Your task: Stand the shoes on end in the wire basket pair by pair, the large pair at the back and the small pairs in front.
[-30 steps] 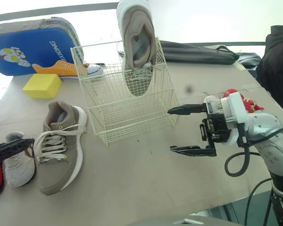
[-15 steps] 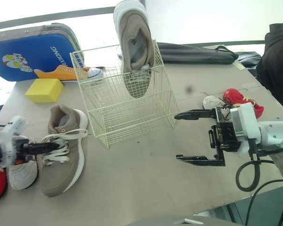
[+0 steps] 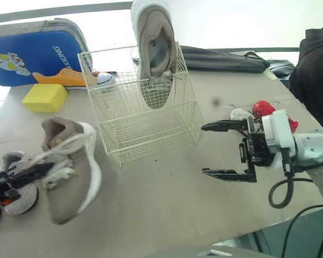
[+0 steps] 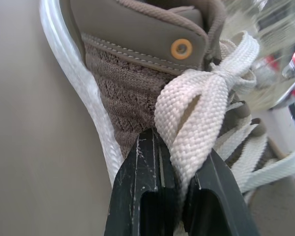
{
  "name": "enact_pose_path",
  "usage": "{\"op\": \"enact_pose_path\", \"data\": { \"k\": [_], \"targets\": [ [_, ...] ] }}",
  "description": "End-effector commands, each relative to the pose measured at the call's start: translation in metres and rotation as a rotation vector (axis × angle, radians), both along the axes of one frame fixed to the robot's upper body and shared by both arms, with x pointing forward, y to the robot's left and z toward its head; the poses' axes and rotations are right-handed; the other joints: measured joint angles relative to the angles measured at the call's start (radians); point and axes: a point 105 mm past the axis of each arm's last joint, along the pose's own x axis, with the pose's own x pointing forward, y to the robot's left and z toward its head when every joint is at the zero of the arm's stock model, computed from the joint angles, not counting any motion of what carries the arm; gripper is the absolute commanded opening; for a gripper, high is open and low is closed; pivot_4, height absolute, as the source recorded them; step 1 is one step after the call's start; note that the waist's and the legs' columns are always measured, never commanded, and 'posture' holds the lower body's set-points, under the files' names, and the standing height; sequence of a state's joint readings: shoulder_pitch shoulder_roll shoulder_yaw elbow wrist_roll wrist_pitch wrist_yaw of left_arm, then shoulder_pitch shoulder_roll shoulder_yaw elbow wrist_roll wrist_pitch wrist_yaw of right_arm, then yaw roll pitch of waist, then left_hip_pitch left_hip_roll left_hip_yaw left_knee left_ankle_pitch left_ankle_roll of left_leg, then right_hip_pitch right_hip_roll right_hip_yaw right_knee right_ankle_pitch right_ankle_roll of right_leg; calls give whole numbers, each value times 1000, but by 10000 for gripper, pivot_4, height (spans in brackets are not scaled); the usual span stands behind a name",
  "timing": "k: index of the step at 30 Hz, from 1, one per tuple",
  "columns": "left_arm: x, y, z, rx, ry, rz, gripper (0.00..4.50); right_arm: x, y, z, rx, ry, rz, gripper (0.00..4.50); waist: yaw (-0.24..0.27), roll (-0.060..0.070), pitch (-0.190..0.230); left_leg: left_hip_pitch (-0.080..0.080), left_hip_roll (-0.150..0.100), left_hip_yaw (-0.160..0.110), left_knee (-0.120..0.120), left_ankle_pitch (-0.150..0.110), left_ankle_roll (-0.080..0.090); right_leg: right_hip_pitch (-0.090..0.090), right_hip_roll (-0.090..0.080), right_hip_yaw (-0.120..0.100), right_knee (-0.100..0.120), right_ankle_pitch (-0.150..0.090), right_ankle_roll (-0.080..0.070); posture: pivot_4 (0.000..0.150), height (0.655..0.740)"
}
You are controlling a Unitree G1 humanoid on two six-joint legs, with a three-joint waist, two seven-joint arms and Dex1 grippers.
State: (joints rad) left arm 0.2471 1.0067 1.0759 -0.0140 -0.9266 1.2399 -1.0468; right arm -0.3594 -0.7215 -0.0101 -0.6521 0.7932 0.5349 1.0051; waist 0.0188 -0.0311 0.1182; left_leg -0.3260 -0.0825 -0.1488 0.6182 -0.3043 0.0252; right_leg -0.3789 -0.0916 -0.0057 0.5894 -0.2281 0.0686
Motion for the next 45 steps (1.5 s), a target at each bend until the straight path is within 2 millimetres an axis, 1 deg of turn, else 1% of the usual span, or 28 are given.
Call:
{"op": "enact_pose_path", "data": {
  "k": [1,3,4,6,7,9,10,12,14,16,19,22,24,25,28,31,33,36,37,39,40,42,45],
  "targets": [
    [1,-22,58,66,-238,-47,179,-1,2,0,16,-13,41,45000,7,0,0,0,0,0,0,0,0,0,0,0,0,0,0,1500,7400],
    [5,-35,63,104,-279,-57,179,-1,4,1,29,-17,52,45000,7,1,0,0,-1,0,1,0,0,1,-1,0,0,0,0,1500,7400],
    [10,-38,70,129,-328,-39,179,0,4,4,40,-21,56,45000,6,2,0,0,-1,1,1,0,0,1,-1,1,0,0,0,1500,7400],
    [25,-48,98,164,-485,-12,179,3,2,8,55,-33,43,45000,4,2,1,0,-2,1,1,0,0,1,-1,2,0,0,0,1500,7400],
    [36,-53,110,222,-554,24,179,6,1,7,53,-38,28,45000,6,0,0,0,-2,0,1,1,-1,1,-1,1,1,0,0,1500,7400],
    [50,-70,131,222,-672,41,179,8,0,6,45,-53,2,45000,8,0,0,0,-1,-3,1,1,-3,1,-2,-1,0,0,0,1500,7400],
    [54,-75,137,211,-702,48,179,9,1,6,44,-58,-4,45000,9,0,0,0,-1,-3,1,2,-3,1,-2,-1,0,1,-1,1500,7400],
    [64,-83,144,318,-745,83,179,7,1,11,68,-63,-12,45000,0,0,0,-1,-2,-2,2,2,-3,1,-2,0,0,1,-1,1500,7400],
    [72,-89,163,265,-845,147,179,4,-1,16,90,-66,-23,45000,-4,1,0,0,-2,0,2,2,-3,1,-3,1,0,1,-1,1500,7400],
    [83,-108,170,273,-911,147,179,4,-5,15,87,-75,-58,45000,-4,1,0,0,-1,0,2,2,-3,0,-1,0,0,1,-1,1500,7400],
    [98,-124,177,339,-1000,210,179,4,-9,15,88,-87,-98,45000,-4,0,0,0,-1,0,3,2,-3,1,-1,1,0,1,-1,1500,7400],
    [108,-131,184,393,-1088,272,179,3,-9,15,96,-96,-122,45000,-3,0,0,0,-1,1,4,2,-3,1,1,1,0,1,0,1500,7400],
    [113,-128,193,382,-1143,341,179,2,-10,15,100,-97,-133,45000,-2,0,0,0,-1,1,4,2,-3,1,1,2,0,1,0,1500,7400],
    [116,-129,196,405,-1176,368,179,1,-11,15,101,-98,-138,45000,-2,0,0,-1,-1,1,4,2,-3,1,1,1,0,1,0,1500,7400],
    [118,-131,203,460,-1255,421,179,1,-11,16,103,-105,-154,45000,-3,-2,-1,-1,-1,1,5,2,-3,1,2,1,0,1,0,1500,7400],
    [119,-139,199,556,-1334,429,179,2,-12,17,108,-113,-170,45000,0,-3,-2,-1,-1,1,6,2,-3,1,2,1,0,1,0,1500,7400],
    [122,-145,186,614,-1358,420,179,3,-13,18,112,-120,-185,45000,2,-3,-2,-2,-1,1,7,2,-3,1,2,1,0,1,0,1500,7400],
    [129,-152,152,680,-1347,420,179,5,-16,21,132,-134,-220,45000,6,-2,-4,-2,-2,1,8,2,-3,2,1,1,0,1,0,1500,7400],
    [131,-157,137,698,-1334,411,179,7,-17,24,151,-140,-242,45000,8,-2,-4,-2,-2,1,9,2,-2,2,1,1,0,1,0,1500,7400],
    [135,-164,113,708,-1297,413,179,9,-20,31,192,-151,-284,45000,13,-2,-4,-2,-2,0,10,2,-2,2,1,1,1,2,1,1500,7400],
    [137,-163,102,697,-1268,436,179,10,-21,35,217,-157,-312,45000,17,-2,-4,-2,-2,1,10,2,-2,2,1,1,1,2,1,1500,7400],
    [141,-162,90,693,-1238,478,179,10,-24,41,257,-162,-360,45000,22,-3,-5,-3,-2,1,11,2,-2,2,2,1,1,2,2,1500,7400],
    [147,-161,79,688,-1207,511,179,9,-24,44,285,-162,-399,45000,25,-3,-5,-3,-2,0,12,2,-2,2,2,1,1,3,3,1500,7400]
  ]
}}
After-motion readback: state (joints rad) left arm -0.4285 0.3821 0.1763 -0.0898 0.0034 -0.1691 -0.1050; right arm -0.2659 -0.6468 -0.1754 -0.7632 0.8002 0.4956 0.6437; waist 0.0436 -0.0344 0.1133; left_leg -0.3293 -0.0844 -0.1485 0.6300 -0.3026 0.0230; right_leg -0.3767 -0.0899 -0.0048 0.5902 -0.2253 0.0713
